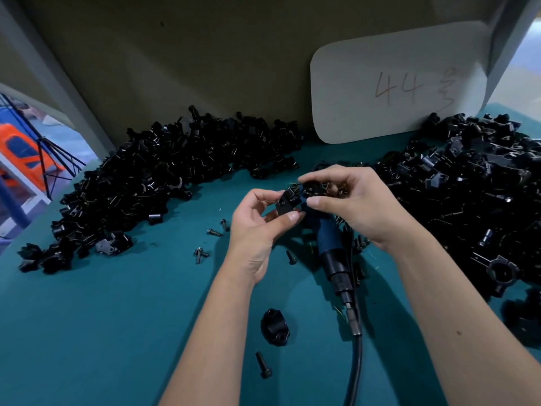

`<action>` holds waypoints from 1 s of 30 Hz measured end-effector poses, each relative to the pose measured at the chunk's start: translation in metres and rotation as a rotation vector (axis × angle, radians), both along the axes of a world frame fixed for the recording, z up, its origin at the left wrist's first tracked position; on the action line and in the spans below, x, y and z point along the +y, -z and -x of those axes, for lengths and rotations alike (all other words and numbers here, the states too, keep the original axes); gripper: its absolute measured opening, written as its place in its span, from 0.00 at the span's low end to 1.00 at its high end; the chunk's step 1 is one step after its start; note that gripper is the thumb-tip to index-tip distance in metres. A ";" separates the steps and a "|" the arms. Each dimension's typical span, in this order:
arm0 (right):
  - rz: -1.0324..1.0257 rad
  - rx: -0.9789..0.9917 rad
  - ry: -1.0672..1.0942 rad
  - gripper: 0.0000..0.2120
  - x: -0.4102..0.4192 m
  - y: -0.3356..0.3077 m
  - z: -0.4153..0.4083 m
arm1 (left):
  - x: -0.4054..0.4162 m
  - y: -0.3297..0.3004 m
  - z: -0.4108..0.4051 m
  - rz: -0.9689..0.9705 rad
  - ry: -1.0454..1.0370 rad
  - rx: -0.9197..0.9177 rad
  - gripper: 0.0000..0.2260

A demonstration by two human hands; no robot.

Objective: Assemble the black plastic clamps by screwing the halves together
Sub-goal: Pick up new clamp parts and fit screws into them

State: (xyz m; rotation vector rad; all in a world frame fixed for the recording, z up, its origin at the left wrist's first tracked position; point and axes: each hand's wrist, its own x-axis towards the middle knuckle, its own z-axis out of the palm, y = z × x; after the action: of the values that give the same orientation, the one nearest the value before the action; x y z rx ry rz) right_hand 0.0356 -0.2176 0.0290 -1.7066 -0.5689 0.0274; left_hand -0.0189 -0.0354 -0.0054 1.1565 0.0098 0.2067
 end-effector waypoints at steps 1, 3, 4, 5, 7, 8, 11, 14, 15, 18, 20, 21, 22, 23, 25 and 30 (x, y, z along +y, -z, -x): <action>0.009 -0.017 0.005 0.16 -0.001 0.000 0.000 | -0.001 0.000 0.000 0.008 0.007 -0.012 0.19; 0.011 -0.035 -0.001 0.17 -0.002 0.001 0.002 | -0.003 0.001 -0.001 0.014 0.019 -0.023 0.19; 0.020 -0.054 -0.005 0.17 -0.002 0.001 0.002 | -0.004 0.001 -0.001 0.013 0.027 -0.019 0.18; 0.035 -0.079 -0.005 0.18 -0.003 0.001 0.003 | -0.005 0.000 -0.001 0.015 0.040 -0.014 0.18; 0.029 -0.093 -0.010 0.20 -0.001 0.001 0.004 | -0.006 0.001 -0.001 0.038 0.072 -0.018 0.17; -0.023 -0.052 -0.015 0.21 0.000 0.001 0.005 | -0.007 0.000 -0.001 0.056 0.089 -0.029 0.16; -0.249 0.163 0.003 0.17 0.005 0.000 0.007 | -0.009 0.000 0.000 0.046 0.088 -0.062 0.14; -0.371 0.351 -0.049 0.11 0.004 -0.004 0.010 | -0.010 -0.001 0.000 0.016 0.046 -0.074 0.14; -0.417 0.413 -0.091 0.12 0.002 -0.005 0.010 | -0.010 -0.002 0.000 0.017 0.044 -0.075 0.15; -0.463 0.461 -0.128 0.12 -0.002 -0.007 0.010 | -0.009 -0.002 0.000 0.004 0.042 -0.090 0.17; -0.395 0.420 -0.067 0.06 0.003 -0.006 0.011 | -0.009 -0.002 0.001 -0.008 0.043 -0.098 0.19; -0.362 0.401 -0.029 0.03 0.006 -0.006 0.012 | -0.009 -0.003 0.001 -0.008 0.043 -0.099 0.19; -0.345 0.379 0.007 0.05 0.008 -0.005 0.012 | -0.009 -0.003 0.001 -0.002 0.043 -0.097 0.19; -0.339 0.368 0.039 0.07 0.011 -0.005 0.013 | -0.008 -0.003 0.001 0.011 0.042 -0.094 0.19; -0.366 0.373 0.071 0.10 0.015 -0.007 0.015 | -0.007 -0.004 0.000 0.055 0.051 -0.091 0.18; -0.516 0.475 0.061 0.15 0.029 -0.009 0.022 | -0.006 -0.004 -0.002 0.199 0.086 -0.083 0.15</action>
State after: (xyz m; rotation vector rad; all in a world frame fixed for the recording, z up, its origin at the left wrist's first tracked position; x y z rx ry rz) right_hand 0.0140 -0.1887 0.0379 -1.1558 -0.1455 0.2187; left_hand -0.0172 -0.0409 -0.0018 0.9477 -0.0901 0.1734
